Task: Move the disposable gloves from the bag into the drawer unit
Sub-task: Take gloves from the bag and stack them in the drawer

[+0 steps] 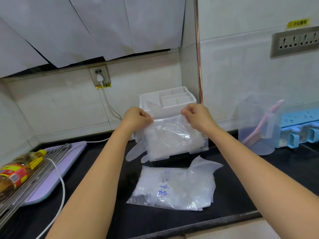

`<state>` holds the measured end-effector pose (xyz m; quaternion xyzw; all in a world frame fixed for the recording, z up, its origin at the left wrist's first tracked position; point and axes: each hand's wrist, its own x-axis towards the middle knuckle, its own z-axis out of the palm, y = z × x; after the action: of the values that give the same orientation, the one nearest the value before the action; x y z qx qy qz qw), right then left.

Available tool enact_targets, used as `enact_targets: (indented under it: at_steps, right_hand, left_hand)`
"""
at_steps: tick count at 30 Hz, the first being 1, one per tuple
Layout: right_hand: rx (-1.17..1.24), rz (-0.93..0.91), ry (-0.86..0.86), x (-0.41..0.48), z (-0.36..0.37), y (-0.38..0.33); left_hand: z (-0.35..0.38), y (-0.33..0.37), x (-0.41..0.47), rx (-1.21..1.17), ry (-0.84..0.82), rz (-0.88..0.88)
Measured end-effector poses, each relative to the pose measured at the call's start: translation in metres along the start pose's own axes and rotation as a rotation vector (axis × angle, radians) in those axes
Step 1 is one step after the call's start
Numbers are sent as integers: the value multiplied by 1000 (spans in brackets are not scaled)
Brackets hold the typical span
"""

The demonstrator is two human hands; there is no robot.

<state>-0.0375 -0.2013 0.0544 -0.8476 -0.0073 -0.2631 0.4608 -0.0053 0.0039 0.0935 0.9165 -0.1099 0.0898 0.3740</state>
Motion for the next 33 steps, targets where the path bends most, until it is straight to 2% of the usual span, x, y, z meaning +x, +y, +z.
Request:
enact_targets:
  at_steps: [3,6,8,11,17,19,21,22,24,30,33]
  right_hand:
    - [-119,-16,20,26,-1,12]
    - [-209,-24,66,37,2,26]
    - [-255,-55,95,39,8,35]
    - [-309,-82,114,36,16,48]
    - [-470,-129,119,34,15,60]
    - [-546,-208,187,31,12,54]
    - [-490,-321,201,24,13,42]
    - [-434,-346,132,21,15,35]
    - [-405,-304,-111,15,20,24]
    - [-672,0,-693,15,33,23]
    - [-732,71,-863,19,35,19]
  left_hand:
    - [9,0,9,200,207,67]
    - [27,6,-2,199,393,319]
    - [47,12,-9,145,298,420]
    - [83,11,-11,205,36,399]
    - [113,-11,10,281,-218,215]
    - [112,-12,18,249,-309,142]
    - [111,-13,26,226,-391,101]
    - [111,-14,28,208,-422,94]
    - [109,-15,32,202,-466,83]
    - [107,-14,39,331,-553,135]
    - [101,-6,43,482,-669,182]
